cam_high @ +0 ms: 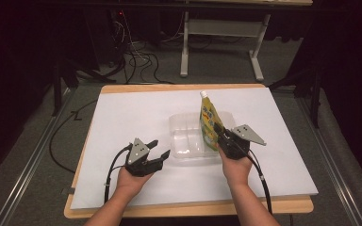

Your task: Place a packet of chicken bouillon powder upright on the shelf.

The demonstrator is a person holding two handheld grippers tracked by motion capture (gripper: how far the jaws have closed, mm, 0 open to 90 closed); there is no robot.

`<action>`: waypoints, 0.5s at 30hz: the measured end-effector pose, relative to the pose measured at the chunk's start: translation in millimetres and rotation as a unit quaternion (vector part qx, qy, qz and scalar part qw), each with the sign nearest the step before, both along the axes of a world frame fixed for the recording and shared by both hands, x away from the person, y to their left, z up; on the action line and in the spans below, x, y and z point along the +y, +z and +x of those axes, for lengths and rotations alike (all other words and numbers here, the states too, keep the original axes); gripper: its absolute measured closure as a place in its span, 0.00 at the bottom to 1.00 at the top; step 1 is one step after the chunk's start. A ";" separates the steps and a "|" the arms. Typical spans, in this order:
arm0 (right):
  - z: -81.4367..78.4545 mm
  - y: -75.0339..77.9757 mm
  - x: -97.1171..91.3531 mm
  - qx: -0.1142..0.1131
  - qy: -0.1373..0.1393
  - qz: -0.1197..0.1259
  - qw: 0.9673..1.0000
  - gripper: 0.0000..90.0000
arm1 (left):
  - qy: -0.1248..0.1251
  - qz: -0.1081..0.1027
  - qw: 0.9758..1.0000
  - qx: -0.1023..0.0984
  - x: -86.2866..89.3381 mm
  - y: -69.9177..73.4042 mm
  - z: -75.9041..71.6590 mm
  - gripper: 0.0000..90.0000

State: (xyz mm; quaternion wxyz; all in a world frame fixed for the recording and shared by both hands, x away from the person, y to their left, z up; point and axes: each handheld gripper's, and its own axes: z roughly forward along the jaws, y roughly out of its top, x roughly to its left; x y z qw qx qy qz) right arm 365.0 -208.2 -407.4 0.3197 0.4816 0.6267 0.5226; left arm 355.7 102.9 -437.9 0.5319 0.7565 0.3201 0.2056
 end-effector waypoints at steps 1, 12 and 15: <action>-0.1 0.0 0.4 0.002 0.000 -0.002 1.000 0.93 | 0.001 0.000 1.000 0.000 0.3 0.0 0.2 0.45; -24.6 13.6 -15.5 0.010 0.076 -0.024 0.997 0.51 | 0.024 -0.011 1.000 0.010 14.3 0.5 10.1 0.45; -41.5 17.5 -35.7 0.008 0.083 -0.030 0.996 0.47 | 0.034 -0.014 0.999 0.017 20.4 0.9 13.7 0.45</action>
